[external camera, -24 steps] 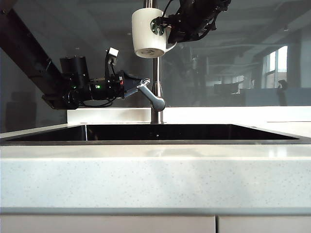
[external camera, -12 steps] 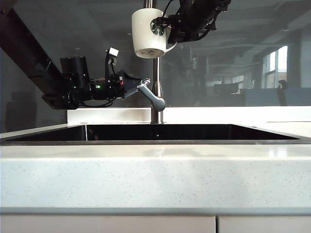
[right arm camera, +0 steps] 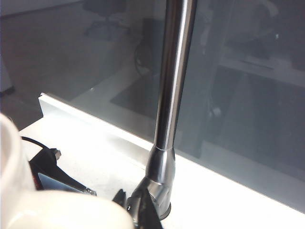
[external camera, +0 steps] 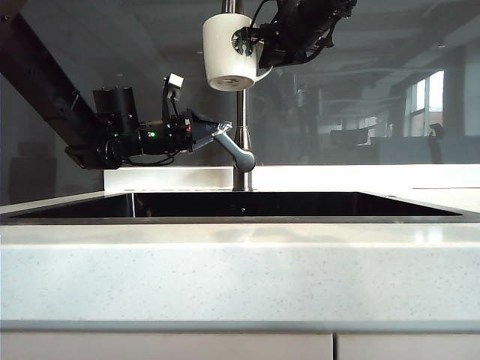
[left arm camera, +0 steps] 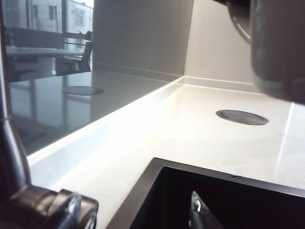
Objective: Pick up the mug next to the sink, go to the faucet to get some water, pour the water into the sink, and finally put the mug back to its place.
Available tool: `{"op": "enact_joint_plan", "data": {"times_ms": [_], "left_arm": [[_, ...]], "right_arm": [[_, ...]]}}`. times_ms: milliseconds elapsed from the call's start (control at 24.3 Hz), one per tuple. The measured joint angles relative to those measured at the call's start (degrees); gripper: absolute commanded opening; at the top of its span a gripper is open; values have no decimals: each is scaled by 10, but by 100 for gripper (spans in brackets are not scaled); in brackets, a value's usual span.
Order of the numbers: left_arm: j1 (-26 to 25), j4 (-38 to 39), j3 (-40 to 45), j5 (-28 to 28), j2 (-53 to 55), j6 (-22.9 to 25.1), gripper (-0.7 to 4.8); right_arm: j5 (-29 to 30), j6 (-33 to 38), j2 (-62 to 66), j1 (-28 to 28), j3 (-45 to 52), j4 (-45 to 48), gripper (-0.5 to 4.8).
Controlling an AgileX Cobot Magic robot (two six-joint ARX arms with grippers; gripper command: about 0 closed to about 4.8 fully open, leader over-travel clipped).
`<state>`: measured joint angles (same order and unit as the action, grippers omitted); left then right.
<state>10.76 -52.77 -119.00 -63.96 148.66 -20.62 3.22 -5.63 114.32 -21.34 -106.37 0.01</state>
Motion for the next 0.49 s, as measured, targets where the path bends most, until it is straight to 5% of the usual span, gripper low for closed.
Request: {"op": "enact_joint_plan", "data": {"times_ms": [330, 495], "left_arm": [[5, 85, 0, 170, 0, 154, 287], [12, 96, 0, 212, 0, 188, 286]], "right_arm": [[0, 0, -3, -1, 0, -3, -5], [0, -1, -12, 0, 0, -6, -5]]}}
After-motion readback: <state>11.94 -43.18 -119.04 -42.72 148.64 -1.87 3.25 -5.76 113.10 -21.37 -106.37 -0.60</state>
